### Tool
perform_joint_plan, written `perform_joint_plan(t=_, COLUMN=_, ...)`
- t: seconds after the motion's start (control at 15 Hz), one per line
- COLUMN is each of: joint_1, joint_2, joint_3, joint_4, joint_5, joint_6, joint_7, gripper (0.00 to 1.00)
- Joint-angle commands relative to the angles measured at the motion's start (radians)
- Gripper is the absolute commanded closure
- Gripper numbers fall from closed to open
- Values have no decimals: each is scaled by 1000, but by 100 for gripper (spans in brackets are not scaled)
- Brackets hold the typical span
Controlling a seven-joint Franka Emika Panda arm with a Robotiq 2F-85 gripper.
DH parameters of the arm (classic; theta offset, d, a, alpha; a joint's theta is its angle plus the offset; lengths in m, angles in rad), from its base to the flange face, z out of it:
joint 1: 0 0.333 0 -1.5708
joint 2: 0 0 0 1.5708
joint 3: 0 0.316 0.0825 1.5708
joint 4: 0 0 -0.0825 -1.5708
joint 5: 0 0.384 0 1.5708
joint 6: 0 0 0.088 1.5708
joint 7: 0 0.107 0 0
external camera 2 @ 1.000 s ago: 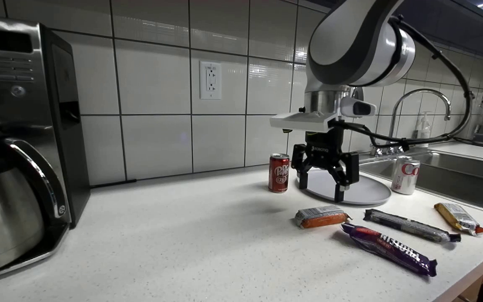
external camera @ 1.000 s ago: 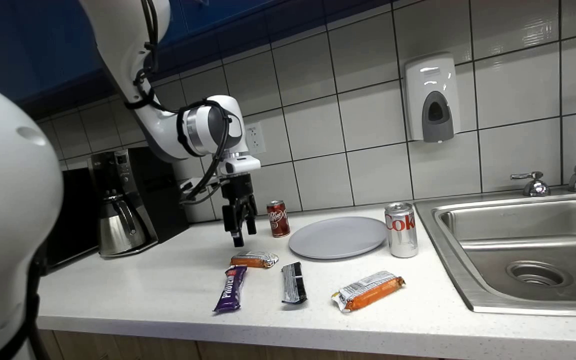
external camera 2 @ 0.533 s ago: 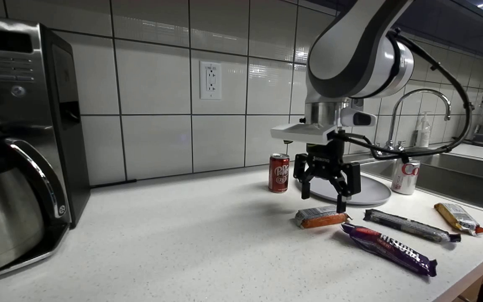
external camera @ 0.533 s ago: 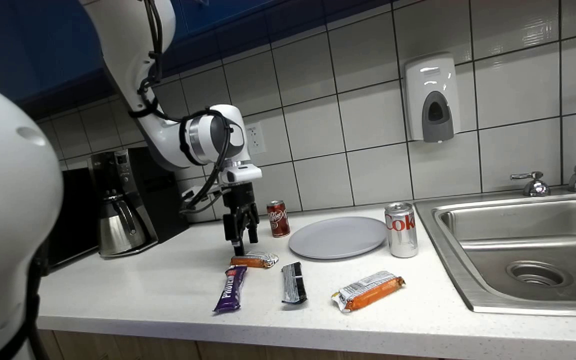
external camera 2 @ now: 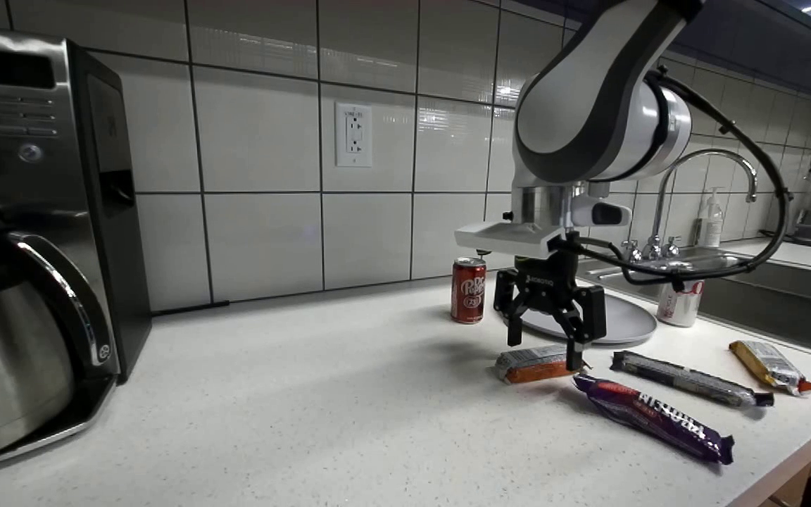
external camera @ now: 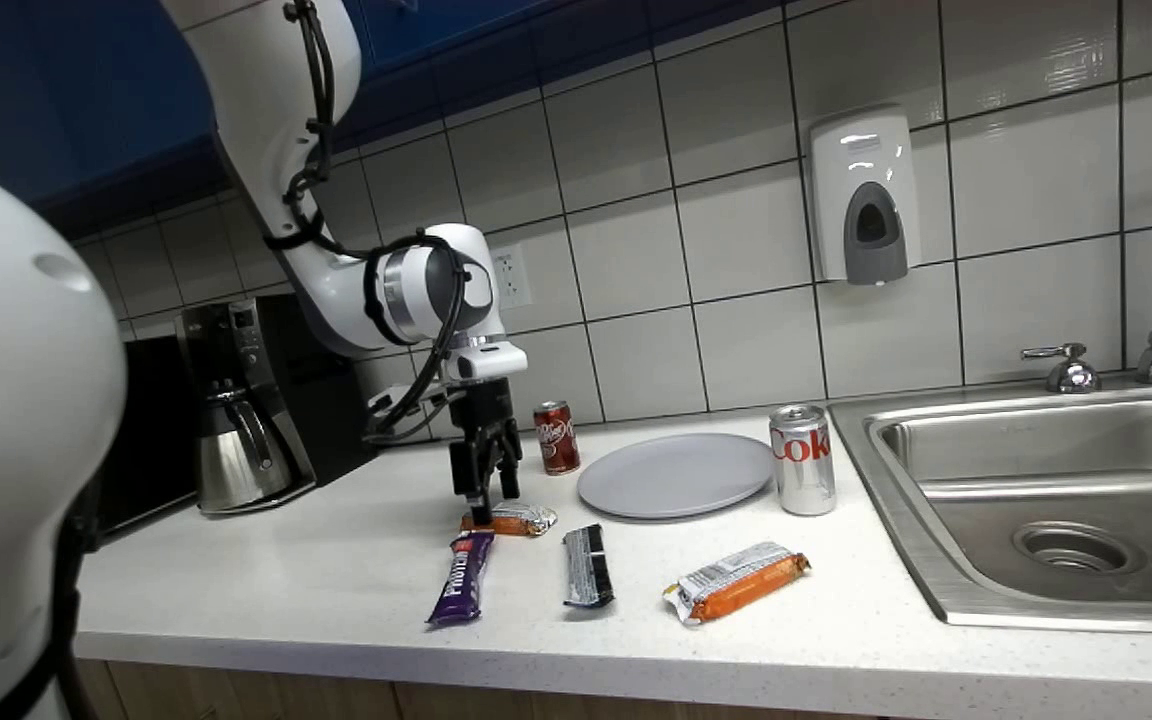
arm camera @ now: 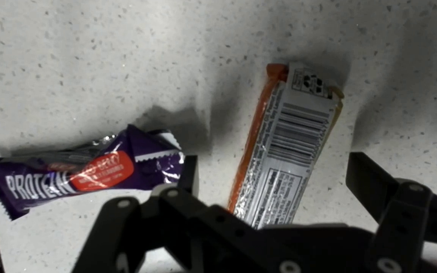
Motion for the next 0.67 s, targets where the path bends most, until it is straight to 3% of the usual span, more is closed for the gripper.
perform_joint_plan(t=0.0, joint_1=-7, joint_2=-6, joint_3=7, joint_4=-4, joint_5=8, joint_6=12, joint_7=17, gripper=0)
perform_joint_plan(t=0.13, joint_1=-6, joint_2=-9, joint_3=5, joint_4=-5, joint_5=4, joint_6=15, joint_7=17, gripper=26)
perform_joint_plan(t=0.6, joint_1=-4, joint_2=-14, joint_3=3, joint_4=-8, joint_5=0, joint_6=25, joint_7=24, gripper=80)
